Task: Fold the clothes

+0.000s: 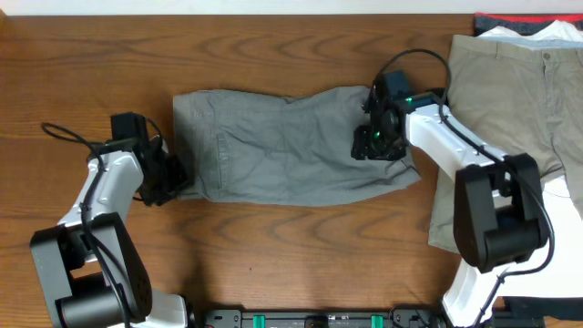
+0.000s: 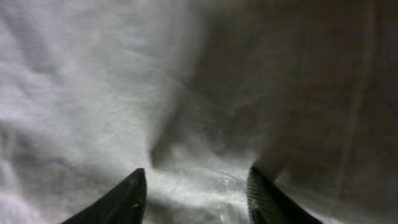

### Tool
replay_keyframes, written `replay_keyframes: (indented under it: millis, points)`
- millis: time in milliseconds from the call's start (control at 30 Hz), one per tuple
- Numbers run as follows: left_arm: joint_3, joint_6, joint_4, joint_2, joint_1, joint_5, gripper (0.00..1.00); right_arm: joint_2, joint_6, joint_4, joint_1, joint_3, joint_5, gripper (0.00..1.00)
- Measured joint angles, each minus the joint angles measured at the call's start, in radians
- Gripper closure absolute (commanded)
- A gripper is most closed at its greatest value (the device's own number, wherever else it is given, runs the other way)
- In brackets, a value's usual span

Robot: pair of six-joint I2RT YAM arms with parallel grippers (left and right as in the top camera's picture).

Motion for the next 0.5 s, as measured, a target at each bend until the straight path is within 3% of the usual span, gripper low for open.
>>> replay_keyframes:
  millis: [200,367,500]
  points:
    - [-0.031,0.030,0.017,0.000,0.000,-0.002,0.90,0.010,0.004,0.006,0.000,0.000,0.002,0.60]
    - [-0.043,0.042,-0.008,0.030,0.000,-0.056,0.93,0.010,0.045,-0.027,0.000,0.000,0.065,0.69]
    - [-0.031,0.043,-0.017,0.051,0.000,-0.059,0.94,0.010,0.101,-0.042,0.000,-0.016,0.151,0.85]
